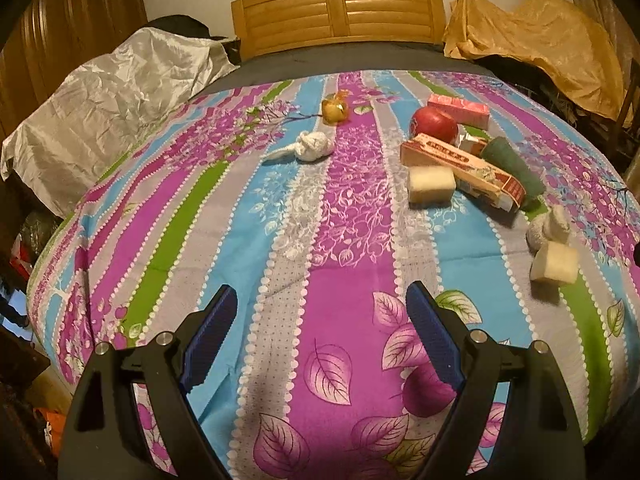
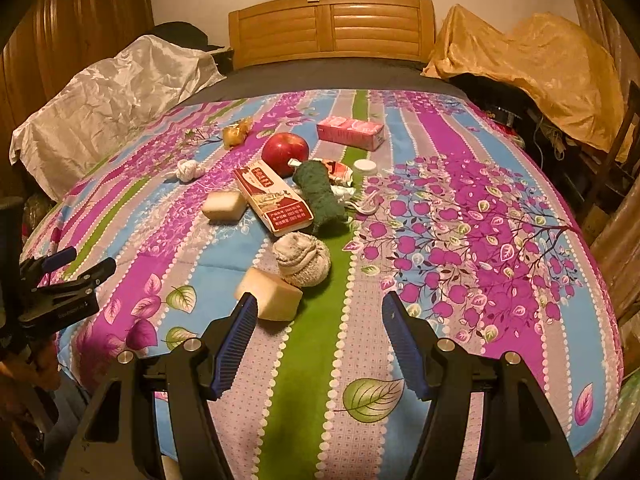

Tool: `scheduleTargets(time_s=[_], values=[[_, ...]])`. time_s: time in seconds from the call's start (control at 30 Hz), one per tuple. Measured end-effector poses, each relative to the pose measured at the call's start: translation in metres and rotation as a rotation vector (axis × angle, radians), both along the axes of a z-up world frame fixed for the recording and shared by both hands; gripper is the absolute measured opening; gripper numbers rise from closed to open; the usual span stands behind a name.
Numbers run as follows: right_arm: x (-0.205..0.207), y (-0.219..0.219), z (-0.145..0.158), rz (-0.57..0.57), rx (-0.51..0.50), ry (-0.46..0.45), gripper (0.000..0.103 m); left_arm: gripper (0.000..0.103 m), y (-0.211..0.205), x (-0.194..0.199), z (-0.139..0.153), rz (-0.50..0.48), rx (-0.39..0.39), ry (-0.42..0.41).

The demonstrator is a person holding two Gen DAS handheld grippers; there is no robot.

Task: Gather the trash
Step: 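Move both open tools back over the trash on the quilt, then grasp the cream soap bar with the left tool while the right tool grasps the ointment box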

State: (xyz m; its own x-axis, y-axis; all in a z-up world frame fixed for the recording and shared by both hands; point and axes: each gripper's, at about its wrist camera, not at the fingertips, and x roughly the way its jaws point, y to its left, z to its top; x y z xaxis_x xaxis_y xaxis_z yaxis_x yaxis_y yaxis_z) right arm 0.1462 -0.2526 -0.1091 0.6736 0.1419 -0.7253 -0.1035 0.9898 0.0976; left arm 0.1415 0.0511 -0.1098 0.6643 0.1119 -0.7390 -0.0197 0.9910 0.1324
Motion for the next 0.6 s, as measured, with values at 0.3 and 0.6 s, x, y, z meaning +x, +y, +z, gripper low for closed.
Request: scheduleTargets(time_s=[0.3,0.6], values=[[0.025,0.000,-0.008,-0.005,0.022,0.020,0.066,0.083,0.007,0.015,-0.013,0.005,-0.044,0.027],[0.061,-0.011,0.000,-0.014,0.053,-0.002,0.066,0.083,0.006,0.038,-0.014,-0.030,-0.066,0.019]])
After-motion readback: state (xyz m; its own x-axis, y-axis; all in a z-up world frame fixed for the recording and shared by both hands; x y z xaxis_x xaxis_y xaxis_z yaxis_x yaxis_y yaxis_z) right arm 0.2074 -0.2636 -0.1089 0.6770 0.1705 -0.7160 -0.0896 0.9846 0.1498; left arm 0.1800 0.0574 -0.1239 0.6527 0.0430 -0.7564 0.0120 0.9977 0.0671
